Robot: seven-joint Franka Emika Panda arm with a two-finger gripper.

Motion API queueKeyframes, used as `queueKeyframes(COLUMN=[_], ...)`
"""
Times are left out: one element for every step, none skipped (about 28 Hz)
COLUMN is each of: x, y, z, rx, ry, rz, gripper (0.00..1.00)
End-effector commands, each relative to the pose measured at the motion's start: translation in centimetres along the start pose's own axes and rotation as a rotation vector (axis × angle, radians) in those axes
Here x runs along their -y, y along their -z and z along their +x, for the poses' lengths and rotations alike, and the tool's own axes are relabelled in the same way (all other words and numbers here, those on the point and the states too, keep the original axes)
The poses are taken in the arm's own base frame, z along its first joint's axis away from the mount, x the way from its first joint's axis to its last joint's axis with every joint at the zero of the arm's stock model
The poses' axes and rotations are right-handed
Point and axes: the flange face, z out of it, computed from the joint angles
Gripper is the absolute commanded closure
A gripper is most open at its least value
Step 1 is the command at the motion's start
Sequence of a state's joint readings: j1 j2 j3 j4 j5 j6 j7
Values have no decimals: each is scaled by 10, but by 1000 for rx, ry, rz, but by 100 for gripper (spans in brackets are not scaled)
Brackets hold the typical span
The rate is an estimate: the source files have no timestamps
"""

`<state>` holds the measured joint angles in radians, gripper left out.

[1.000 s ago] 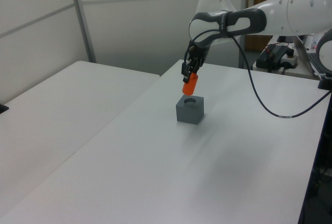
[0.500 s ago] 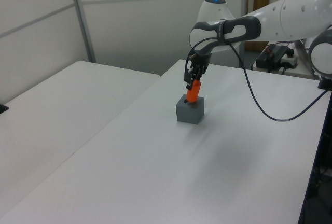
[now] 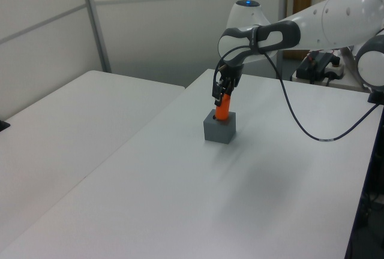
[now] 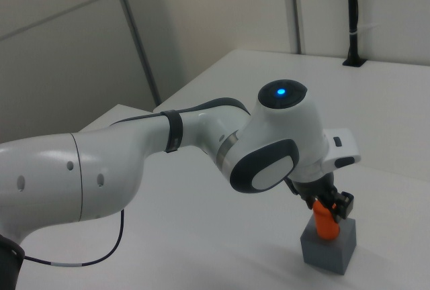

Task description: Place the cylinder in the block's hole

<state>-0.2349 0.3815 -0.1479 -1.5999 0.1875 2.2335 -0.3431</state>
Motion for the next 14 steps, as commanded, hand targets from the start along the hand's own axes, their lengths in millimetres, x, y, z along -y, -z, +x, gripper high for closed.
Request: queueKeyframes(x=[1, 1, 1, 1, 1, 1, 1, 1, 1, 1, 1, 2, 2, 2], y=[-2, -2, -2, -2, -1, -1, -1, 0, 0, 0, 1, 3, 5, 6], z=[5, 5, 5, 5, 5, 5, 5, 6, 6, 6, 6, 6, 6, 6], rx=[-18, -18, -18, -18, -19, -20, -20, -21, -21, -21, -23, -26, -27, -29], ry=[14, 13, 11, 11, 12, 11, 12, 12, 11, 11, 11, 11, 11, 10], rz=[-7, -7, -7, -7, -7, -6, -6, -6, -6, -6, -6, -6, -6, -7], gripper=[0, 0, 0, 0, 0, 0, 0, 0, 0, 0, 0, 0, 0, 0])
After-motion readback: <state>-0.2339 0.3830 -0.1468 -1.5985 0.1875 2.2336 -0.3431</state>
